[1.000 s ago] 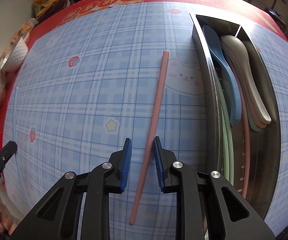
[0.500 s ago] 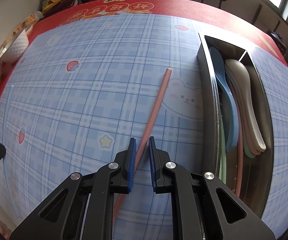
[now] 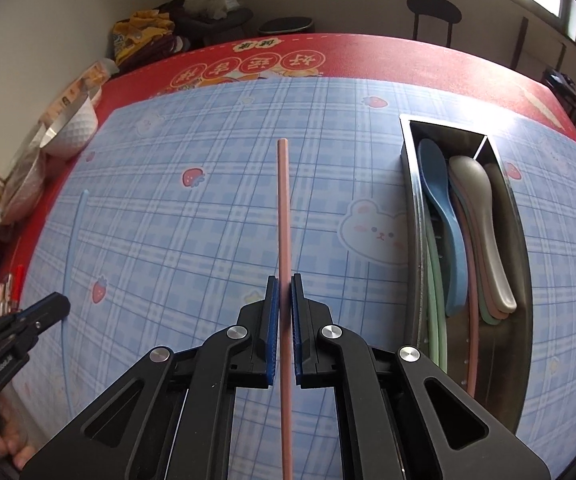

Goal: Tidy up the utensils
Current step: 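Lower the pink chopstick into the steel basket and open the right tool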

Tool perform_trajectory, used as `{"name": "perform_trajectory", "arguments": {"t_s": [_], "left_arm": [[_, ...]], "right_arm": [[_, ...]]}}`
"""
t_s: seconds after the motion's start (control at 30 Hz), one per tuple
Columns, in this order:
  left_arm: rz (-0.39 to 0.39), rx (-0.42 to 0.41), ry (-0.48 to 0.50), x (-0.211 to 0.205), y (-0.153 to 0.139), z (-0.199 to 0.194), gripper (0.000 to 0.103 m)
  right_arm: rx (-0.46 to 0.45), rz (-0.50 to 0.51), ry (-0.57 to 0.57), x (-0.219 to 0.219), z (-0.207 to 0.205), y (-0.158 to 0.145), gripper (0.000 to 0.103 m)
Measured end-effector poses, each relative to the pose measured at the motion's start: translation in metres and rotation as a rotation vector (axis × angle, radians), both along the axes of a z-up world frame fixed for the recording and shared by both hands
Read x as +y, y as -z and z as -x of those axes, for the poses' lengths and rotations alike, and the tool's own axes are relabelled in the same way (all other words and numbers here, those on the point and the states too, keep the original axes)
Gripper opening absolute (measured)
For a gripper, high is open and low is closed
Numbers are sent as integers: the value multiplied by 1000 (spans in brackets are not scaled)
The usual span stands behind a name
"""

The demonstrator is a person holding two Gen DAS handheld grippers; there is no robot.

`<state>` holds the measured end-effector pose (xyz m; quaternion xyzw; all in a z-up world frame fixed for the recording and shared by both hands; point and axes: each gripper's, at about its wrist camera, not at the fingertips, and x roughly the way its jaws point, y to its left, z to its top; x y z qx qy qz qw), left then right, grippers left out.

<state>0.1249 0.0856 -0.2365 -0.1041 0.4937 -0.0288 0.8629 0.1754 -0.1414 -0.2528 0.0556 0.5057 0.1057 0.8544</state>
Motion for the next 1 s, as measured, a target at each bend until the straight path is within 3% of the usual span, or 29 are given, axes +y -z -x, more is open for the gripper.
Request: {"name": "perform_trajectory", "arguments": {"t_s": [0.3, 0.53, 1.0], "left_arm": [[-5, -10, 57, -34, -5, -6, 6], [-20, -7, 93, -60, -5, -9, 6], [-44, -8, 72, -78, -8, -3, 6]], "right_arm": [[-32, -74, 111, -55, 10, -14, 6], [-22, -66, 175, -100, 21, -5, 6], [51, -52, 71, -107, 13, 26, 6]]}}
